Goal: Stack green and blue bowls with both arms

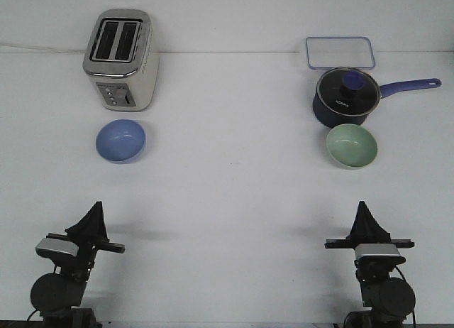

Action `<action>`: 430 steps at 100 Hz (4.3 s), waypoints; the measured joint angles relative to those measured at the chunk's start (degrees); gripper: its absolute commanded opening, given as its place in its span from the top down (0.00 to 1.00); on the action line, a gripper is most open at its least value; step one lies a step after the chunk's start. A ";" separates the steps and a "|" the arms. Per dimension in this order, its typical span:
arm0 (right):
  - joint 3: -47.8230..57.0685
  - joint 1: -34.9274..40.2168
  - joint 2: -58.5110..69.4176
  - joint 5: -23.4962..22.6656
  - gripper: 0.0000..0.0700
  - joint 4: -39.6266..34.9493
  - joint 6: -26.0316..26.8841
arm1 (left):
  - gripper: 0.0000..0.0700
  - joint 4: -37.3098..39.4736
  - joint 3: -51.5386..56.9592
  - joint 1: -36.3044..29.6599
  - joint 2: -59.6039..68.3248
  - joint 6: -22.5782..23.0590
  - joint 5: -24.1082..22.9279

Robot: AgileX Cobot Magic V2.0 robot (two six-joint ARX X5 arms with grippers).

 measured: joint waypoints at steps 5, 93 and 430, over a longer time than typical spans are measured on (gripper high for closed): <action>0.33 0.00 0.00 -0.02 1.00 -0.15 0.00 | 0.98 0.00 0.00 0.00 0.00 0.00 0.00; 44.50 0.00 29.77 1.27 1.00 -42.05 0.39 | 0.98 0.00 0.00 0.00 0.00 0.00 0.00; 79.21 -18.78 104.15 -12.50 1.00 -45.83 -0.87 | 0.98 0.00 0.00 0.00 0.00 0.00 0.00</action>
